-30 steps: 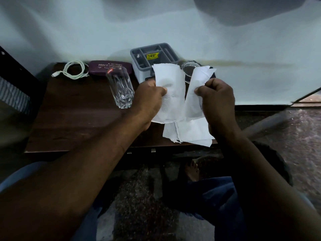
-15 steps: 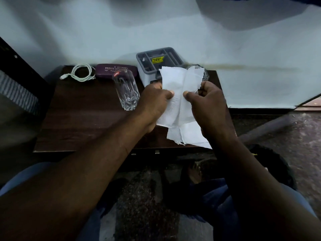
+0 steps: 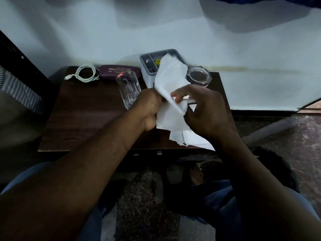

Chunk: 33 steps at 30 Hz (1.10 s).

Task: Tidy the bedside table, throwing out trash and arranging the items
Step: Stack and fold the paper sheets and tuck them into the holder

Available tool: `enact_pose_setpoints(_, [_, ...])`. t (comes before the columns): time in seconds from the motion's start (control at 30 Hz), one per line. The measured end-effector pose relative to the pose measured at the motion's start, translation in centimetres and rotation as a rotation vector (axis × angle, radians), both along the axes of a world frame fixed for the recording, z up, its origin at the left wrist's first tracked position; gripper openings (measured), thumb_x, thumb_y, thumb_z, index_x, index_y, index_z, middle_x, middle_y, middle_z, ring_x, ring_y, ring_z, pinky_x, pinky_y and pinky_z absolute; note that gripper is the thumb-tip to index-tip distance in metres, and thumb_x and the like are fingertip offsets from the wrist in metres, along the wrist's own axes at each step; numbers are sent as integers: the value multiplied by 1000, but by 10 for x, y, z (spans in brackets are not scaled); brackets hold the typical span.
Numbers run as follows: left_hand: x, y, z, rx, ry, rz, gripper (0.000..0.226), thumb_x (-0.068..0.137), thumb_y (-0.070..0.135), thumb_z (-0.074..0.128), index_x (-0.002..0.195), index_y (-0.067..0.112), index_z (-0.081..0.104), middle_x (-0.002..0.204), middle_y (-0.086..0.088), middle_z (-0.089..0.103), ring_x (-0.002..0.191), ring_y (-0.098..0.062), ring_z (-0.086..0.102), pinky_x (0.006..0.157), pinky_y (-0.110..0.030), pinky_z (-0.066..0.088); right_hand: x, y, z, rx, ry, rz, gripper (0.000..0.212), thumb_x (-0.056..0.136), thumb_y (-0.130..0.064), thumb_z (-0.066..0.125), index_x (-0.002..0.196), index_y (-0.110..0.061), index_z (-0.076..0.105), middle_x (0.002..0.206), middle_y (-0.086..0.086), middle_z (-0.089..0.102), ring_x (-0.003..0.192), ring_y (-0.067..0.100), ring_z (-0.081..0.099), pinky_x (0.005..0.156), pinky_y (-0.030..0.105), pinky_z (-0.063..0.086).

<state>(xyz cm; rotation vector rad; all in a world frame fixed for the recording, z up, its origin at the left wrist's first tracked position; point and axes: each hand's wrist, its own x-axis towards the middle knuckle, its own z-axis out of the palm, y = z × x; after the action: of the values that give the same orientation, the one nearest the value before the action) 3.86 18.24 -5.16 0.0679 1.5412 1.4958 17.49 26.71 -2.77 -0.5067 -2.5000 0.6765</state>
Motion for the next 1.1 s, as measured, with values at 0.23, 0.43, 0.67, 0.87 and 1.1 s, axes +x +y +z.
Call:
enact_pose_setpoints(0.23, [-8,-1,-1,123,-100,-1,25,101,21,57,119,13,72,127,-19,72,120,-46,66,104,-66,50,5,4,-7,117,-105,15,30,72,9,61,86,-14,73,105,-4,79,104,28,70,87,48,54])
enact_pose_setpoints(0.43, [-7,1,-4,12,-82,29,39,99,11,44,125,4,72,117,-17,76,112,-42,71,97,-61,56,5,3,-6,128,-101,-125,24,79,5,66,93,-12,76,99,2,78,95,33,66,80,44,53])
enact_pose_setpoints(0.67, [-8,1,-3,36,-77,54,39,99,14,45,125,6,72,116,-16,77,111,-41,72,96,-61,57,4,-1,-6,126,-169,-145,25,80,2,67,96,-14,77,103,0,78,101,30,64,82,42,52])
enact_pose_setpoints(0.87, [-8,2,-4,77,-42,85,34,105,28,50,125,14,73,118,-11,77,113,-37,71,103,-61,53,3,-3,-9,138,-179,-190,24,81,-1,65,96,-17,76,103,-2,77,99,28,61,82,40,50])
enact_pose_setpoints(1.1, [-10,1,-2,147,-60,56,48,96,51,66,127,15,72,118,-9,78,113,-32,73,106,-53,53,-1,-4,-19,147,-122,-183,23,77,2,68,89,-15,76,100,0,77,97,32,63,81,45,53])
